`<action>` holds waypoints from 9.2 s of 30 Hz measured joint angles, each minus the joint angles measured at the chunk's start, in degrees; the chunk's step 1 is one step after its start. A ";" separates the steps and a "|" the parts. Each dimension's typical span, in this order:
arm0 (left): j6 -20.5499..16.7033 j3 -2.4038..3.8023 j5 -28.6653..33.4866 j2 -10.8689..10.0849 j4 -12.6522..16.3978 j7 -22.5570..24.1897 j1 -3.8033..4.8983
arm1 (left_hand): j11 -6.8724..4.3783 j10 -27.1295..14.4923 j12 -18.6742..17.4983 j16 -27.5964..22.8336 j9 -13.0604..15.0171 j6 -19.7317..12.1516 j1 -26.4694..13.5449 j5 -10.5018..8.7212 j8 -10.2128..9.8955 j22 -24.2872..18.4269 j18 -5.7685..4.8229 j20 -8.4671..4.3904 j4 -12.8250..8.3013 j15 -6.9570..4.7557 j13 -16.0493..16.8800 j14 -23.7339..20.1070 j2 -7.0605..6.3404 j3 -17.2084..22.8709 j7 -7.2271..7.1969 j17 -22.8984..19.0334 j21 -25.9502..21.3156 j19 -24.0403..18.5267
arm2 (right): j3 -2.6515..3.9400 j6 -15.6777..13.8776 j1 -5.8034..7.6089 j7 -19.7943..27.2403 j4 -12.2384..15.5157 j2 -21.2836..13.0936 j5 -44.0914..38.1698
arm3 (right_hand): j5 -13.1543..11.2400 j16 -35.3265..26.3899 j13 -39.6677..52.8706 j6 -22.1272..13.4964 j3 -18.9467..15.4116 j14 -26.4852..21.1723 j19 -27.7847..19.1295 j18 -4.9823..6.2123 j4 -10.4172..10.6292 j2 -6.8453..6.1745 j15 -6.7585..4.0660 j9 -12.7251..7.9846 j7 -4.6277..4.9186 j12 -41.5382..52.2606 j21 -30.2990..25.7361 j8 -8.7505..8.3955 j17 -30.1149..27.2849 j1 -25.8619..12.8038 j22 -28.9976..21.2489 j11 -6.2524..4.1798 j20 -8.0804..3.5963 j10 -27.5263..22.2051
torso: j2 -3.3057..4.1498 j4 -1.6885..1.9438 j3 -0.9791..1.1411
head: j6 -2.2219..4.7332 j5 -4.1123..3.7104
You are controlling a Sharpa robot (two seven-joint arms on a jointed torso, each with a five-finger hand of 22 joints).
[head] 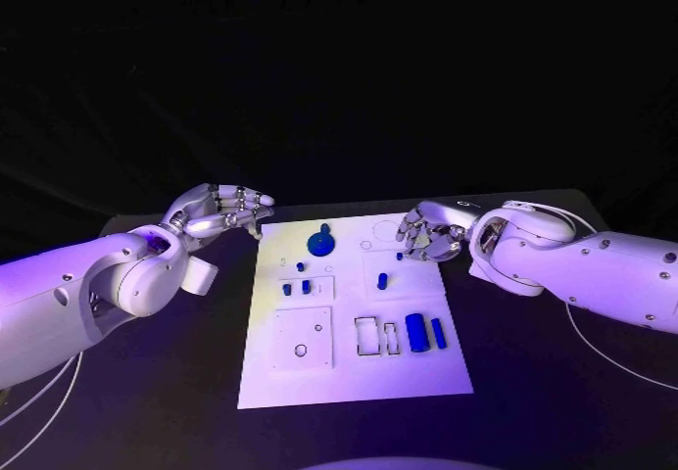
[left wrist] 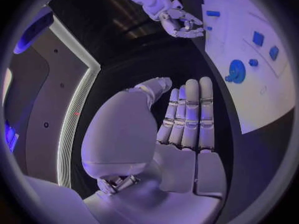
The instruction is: Assemble the parts on the task board
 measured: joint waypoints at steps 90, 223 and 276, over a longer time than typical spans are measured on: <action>3.40 -0.01 10.06 -1.06 4.08 3.99 -0.51 | 0.22 0.59 -1.80 -0.71 -0.14 -0.22 0.19 0.00 -0.55 -0.79 0.00 0.00 -0.65 0.21 -0.96 -0.18 0.19 0.03 0.21 -0.50 -1.15 0.44 | -0.33 -1.79 -2.86 -9.38 1.10 4.04 -22.19 | -3.61 5.65 2.45 7.20 8.28 0.29 3.88 -2.67 -4.70 3.31 -0.93 3.77 -1.66 -0.31 15.03 3.99 1.64 5.34 14.25 -0.29 -1.44 4.41 | -0.03 -0.03 0.01 | -1.28 0.48; 4.13 -0.02 9.87 0.62 3.52 2.89 -0.73 | 0.73 0.07 -2.73 -1.16 -0.50 -1.14 -0.04 0.00 -1.26 -0.98 0.00 0.00 -0.96 0.21 -1.36 -0.18 0.41 -0.30 1.12 -0.80 -1.38 0.43 | -0.23 -3.58 -11.40 -4.80 8.01 14.10 -18.25 | -4.22 6.07 3.61 6.50 8.09 0.29 3.83 -2.67 -4.71 3.59 -0.92 4.64 -1.82 -1.18 14.71 4.23 1.43 3.59 14.17 -1.44 -1.40 5.96 | -0.07 -0.10 -0.02 | -4.37 7.89; 4.23 -0.03 9.86 0.07 3.62 2.47 -0.73 | 0.73 0.07 -2.72 -1.15 -0.54 -1.14 -0.04 0.00 -1.49 -1.00 0.00 0.00 -0.96 0.21 -1.40 -0.18 0.41 -0.30 1.12 -0.79 -1.37 0.43 | 0.91 0.24 -3.00 -7.18 13.17 -0.85 -10.57 | -3.80 4.29 2.06 -6.48 -1.15 -0.64 -2.60 -1.72 -1.76 -0.22 2.47 2.90 1.57 1.65 2.39 -1.12 -5.99 1.19 7.44 2.14 2.16 -14.62 | -0.11 -0.20 -0.22 | -3.09 6.11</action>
